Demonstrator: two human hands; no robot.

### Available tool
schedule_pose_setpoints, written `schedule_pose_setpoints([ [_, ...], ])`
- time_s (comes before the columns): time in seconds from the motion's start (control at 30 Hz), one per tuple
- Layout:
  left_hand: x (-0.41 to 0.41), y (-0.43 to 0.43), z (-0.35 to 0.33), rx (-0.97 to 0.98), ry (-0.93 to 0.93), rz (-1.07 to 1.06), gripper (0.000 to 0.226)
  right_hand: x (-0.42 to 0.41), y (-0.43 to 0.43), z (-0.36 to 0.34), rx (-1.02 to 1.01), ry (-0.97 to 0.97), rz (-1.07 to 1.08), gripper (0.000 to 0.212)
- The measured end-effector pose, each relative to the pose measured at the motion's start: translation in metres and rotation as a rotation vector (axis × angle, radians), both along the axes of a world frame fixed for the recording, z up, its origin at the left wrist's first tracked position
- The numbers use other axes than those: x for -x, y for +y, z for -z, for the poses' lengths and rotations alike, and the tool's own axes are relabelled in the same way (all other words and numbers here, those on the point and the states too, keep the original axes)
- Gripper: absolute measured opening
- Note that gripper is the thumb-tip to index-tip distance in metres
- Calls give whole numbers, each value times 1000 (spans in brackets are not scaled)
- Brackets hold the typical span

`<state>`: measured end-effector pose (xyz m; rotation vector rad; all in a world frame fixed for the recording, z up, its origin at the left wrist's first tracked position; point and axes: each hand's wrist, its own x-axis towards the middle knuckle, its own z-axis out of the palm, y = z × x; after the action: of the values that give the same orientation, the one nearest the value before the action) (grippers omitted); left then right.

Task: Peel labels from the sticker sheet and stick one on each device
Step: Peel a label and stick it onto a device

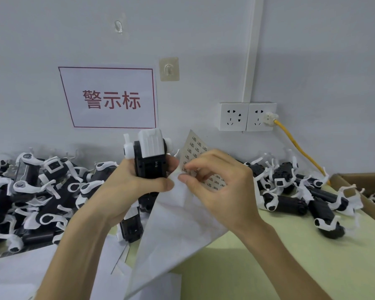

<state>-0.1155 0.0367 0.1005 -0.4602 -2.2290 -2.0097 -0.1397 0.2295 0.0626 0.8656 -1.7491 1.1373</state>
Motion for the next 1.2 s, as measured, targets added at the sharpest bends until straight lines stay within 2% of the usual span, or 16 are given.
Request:
schedule_pose_setpoints([
  [0.23,-3,-1,-1,10,-15,38,32,0,-2,4,-20,105,59,7],
  [0.43,0,-4,-1,-32,-60,-3,31,1,-2,3,-18,33,22,4],
  [0.73,1,4,0,-173,3,59,29,-5,-2,-4,71,-20,8,9],
  [1.2,1,-1,2,-33,94,53,32,-7,-1,-5,-17,70,36,9],
])
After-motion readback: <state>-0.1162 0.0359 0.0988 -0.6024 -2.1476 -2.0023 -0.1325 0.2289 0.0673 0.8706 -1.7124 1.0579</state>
